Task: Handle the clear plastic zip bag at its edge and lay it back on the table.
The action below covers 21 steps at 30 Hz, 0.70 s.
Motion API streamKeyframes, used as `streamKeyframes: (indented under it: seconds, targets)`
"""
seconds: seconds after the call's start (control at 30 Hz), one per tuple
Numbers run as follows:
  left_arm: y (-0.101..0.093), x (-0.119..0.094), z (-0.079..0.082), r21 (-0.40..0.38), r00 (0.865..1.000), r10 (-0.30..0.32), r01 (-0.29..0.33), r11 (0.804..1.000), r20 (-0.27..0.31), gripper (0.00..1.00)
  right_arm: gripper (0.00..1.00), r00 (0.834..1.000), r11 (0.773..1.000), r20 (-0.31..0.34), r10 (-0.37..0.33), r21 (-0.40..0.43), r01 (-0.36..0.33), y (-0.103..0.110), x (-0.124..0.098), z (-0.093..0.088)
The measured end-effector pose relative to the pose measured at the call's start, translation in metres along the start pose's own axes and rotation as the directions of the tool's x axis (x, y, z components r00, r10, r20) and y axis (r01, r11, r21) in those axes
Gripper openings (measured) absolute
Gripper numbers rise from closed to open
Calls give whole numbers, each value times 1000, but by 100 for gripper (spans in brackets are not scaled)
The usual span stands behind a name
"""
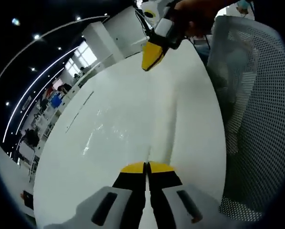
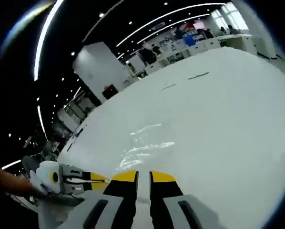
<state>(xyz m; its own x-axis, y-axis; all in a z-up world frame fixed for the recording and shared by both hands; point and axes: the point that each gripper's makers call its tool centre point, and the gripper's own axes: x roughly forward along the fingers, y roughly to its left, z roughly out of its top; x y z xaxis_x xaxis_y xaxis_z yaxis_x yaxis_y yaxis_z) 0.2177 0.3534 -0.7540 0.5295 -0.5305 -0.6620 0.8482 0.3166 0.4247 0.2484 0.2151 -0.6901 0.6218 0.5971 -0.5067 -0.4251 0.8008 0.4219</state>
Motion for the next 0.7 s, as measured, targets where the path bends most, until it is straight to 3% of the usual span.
streamKeyframes:
  seconds: [0.13,0.23,0.4,0.6,0.7]
  targets:
    - [-2,-5,3,12,1000,-2,2,1000,-5,0,11,998,991,-26,49,-125,-52,14,0,2]
    - [-3,-8,6,30,1000,-4,4,1000,-1,0,13,992,974,-88,93,-197,-109,33,4,-8]
    - [-5,-14,13,48,1000,-15,15,999,7,0,15,975,916,-177,130,-355,-187,53,12,-31]
    - [-7,-20,23,76,999,-35,33,997,23,0,18,948,846,-267,174,-453,-283,73,21,-51]
    - [-8,-22,31,85,999,-38,35,996,36,0,18,940,823,-296,173,-480,-302,76,23,-59]
